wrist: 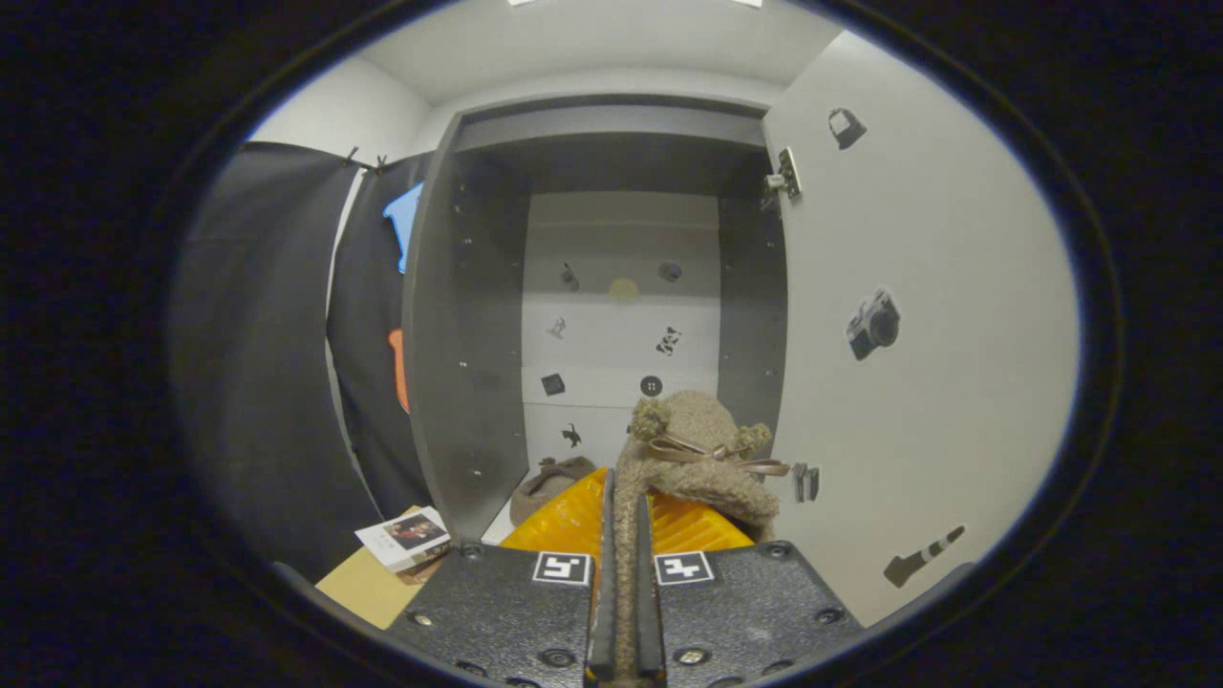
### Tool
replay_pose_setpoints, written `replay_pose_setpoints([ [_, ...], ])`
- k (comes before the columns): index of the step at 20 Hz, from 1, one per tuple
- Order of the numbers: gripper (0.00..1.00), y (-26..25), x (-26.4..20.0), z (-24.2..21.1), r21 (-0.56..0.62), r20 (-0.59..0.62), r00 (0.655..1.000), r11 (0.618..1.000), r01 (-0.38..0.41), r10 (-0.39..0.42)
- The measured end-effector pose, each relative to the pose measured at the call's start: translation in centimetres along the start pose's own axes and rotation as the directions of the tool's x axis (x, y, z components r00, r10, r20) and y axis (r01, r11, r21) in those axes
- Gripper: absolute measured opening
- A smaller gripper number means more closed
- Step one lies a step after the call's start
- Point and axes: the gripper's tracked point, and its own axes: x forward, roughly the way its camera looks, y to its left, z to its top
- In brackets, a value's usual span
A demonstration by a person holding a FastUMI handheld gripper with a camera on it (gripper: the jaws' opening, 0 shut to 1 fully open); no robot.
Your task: Open the shoe cabinet door, grab the shoes and put them into the shoe cabinet, then close the shoe cabinet door.
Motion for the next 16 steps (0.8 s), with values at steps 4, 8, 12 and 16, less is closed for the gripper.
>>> replay_pose_setpoints([
  [4,0.11,-0.6,4.1,-1.8,-0.028,-0.057,0.998,0.999,0.033,-0.034],
  [8,0.11,-1.4,8.5,-4.7,-0.058,-0.151,0.987,0.998,0.036,-0.044],
  [12,0.11,-2.6,13.1,-6.8,-0.127,-0.189,0.979,0.991,0.050,-0.073],
  [16,0.12,-3.0,18.4,-8.7,-0.200,-0.191,0.979,0.979,0.038,-0.077],
])
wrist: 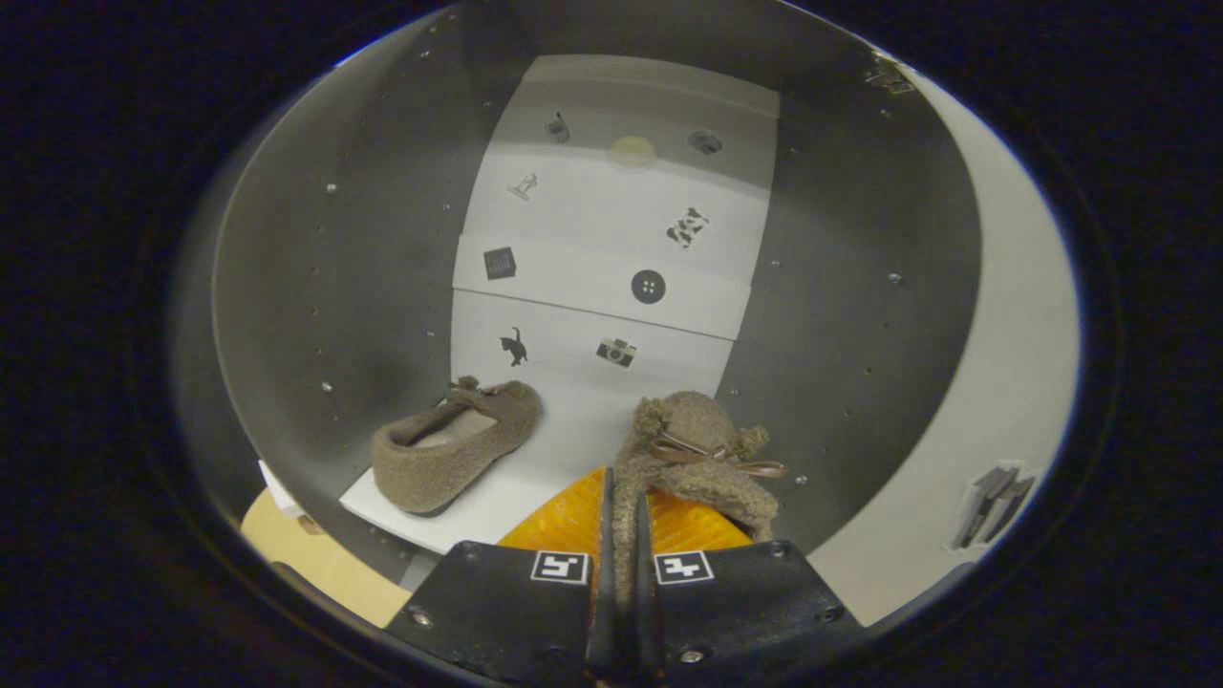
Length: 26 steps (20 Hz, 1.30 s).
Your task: Open the shoe cabinet door, grab the shoes and put them into the shoe cabinet, then close the shoe cabinet door.
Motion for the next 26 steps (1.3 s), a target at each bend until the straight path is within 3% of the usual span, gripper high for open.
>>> replay_pose_setpoints([
  [6,0.13,0.6,6.9,-0.6,-0.151,-0.009,1.000,0.989,0.009,-0.011],
  [8,0.13,1.6,8.4,-1.1,-0.152,-0.037,0.999,0.988,-0.004,-0.002],
  [11,0.13,4.0,10.0,-2.7,-0.068,-0.123,0.990,0.994,-0.081,0.072],
  [16,0.13,4.0,10.7,-2.5,0.098,-0.115,0.991,0.994,-0.052,0.063],
  [26,0.13,3.8,12.4,-1.2,0.144,-0.054,0.996,0.988,-0.060,0.069],
])
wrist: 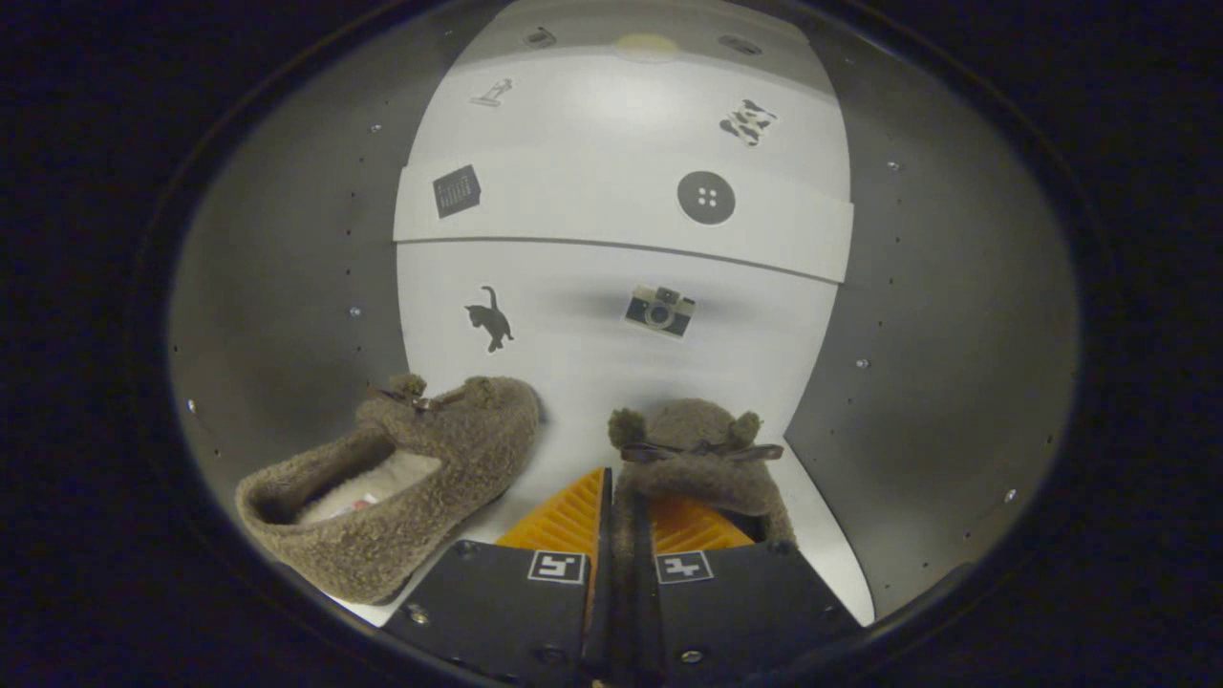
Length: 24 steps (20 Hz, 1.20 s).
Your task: Open the shoe cabinet door, grab the shoes and put them into the shoe cabinet, then close the shoe cabinet door.
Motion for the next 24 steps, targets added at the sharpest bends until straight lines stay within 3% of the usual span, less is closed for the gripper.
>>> replay_pose_setpoints([
  [2,0.14,0.4,-0.2,0.5,0.014,0.019,0.999,0.999,-0.029,0.029],
  [3,0.20,0.8,-0.6,0.4,0.017,0.019,0.998,0.998,-0.057,0.057],
  [9,0.72,2.3,-2.4,1.2,0.054,0.042,0.991,0.990,-0.130,0.128],
  [13,0.82,2.8,-4.1,1.1,0.071,0.027,0.990,0.987,-0.142,0.140],
  [16,0.86,3.4,-5.0,2.9,0.067,0.096,0.981,0.982,-0.175,0.169],
  [19,0.95,3.0,-3.2,2.0,0.010,0.072,0.985,0.987,-0.160,0.159],
  [20,0.95,2.6,-2.5,1.9,0.012,0.072,0.988,0.990,-0.139,0.138],
  [24,0.99,3.7,-1.4,2.5,0.066,0.077,0.982,0.982,-0.175,0.170],
])
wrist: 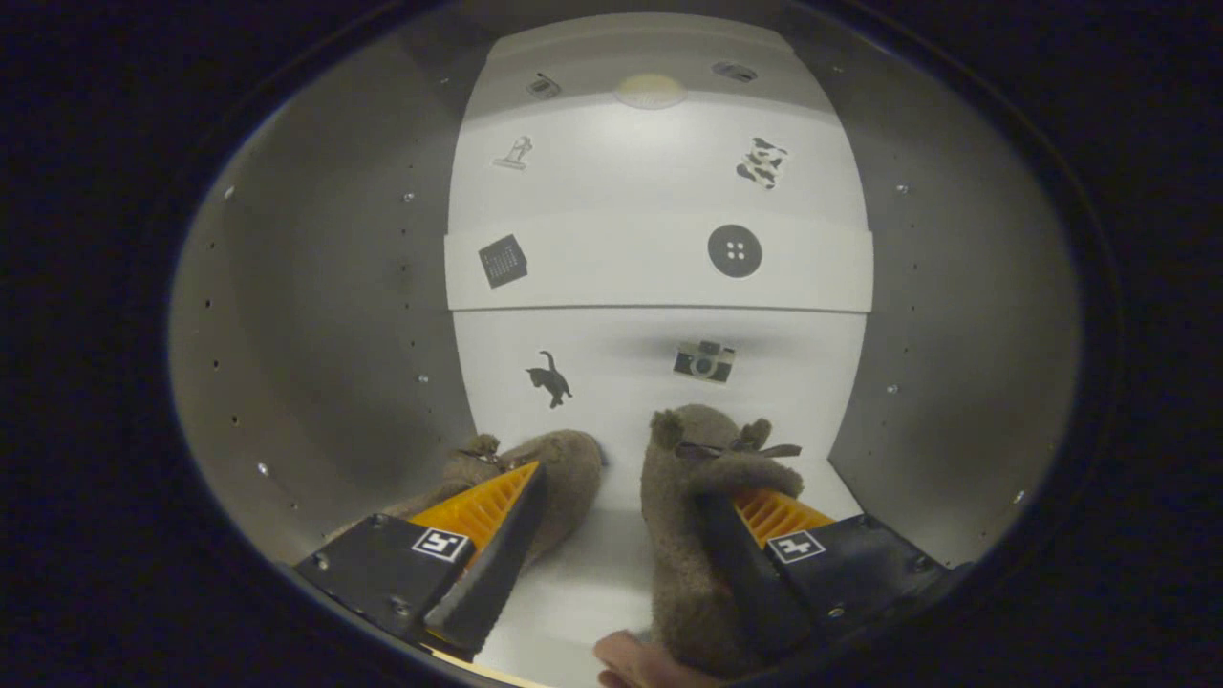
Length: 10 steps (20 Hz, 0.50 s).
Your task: Open the shoe cabinet door, grab the shoes and put them into the shoe cabinet, then close the shoe cabinet door.
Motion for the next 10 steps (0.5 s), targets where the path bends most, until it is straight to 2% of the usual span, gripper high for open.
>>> replay_pose_setpoints([
  [5,0.97,-0.2,-0.6,-0.5,-0.041,-0.059,0.998,0.999,0.027,-0.030],
  [10,0.97,-0.4,-3.8,-0.7,-0.059,-0.060,0.996,0.997,0.058,-0.061],
])
